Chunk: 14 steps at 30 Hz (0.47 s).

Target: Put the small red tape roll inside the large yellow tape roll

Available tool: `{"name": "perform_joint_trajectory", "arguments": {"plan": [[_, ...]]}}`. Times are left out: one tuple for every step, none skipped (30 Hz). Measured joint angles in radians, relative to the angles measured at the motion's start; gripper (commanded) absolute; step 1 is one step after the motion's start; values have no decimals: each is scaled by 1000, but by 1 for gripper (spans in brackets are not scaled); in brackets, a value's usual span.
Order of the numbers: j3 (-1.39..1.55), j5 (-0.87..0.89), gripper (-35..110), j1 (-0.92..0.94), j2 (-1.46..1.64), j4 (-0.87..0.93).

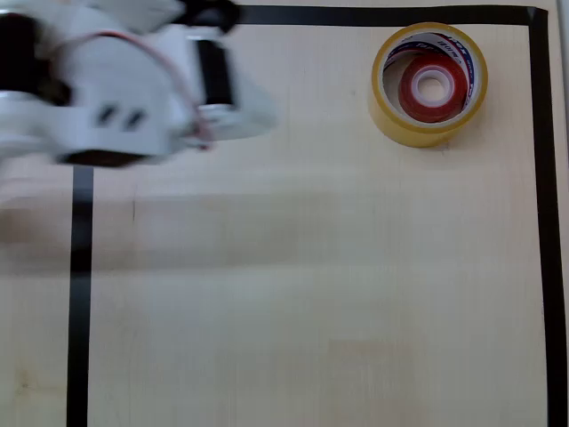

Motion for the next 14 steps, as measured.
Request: {"name": "perform_joint_trajectory", "arguments": {"plan": [[97,3,0,6,83,0],[198,6,0,14,172,-2],[308,6,0,26,264,-14],[423,8,0,43,357,-38],[555,8,0,60,457,-77],[698,8,0,75,560,-129],[842,8,0,92,664,-186],[997,8,0,101,769,-241],[1155,8,0,110,876,-290],[1312,8,0,115,986,-328],[1471,8,0,115,1095,-364],[1617,8,0,118,1210,-397],[1743,8,0,118,1324,-433],[1844,8,0,118,1430,-466]]}}
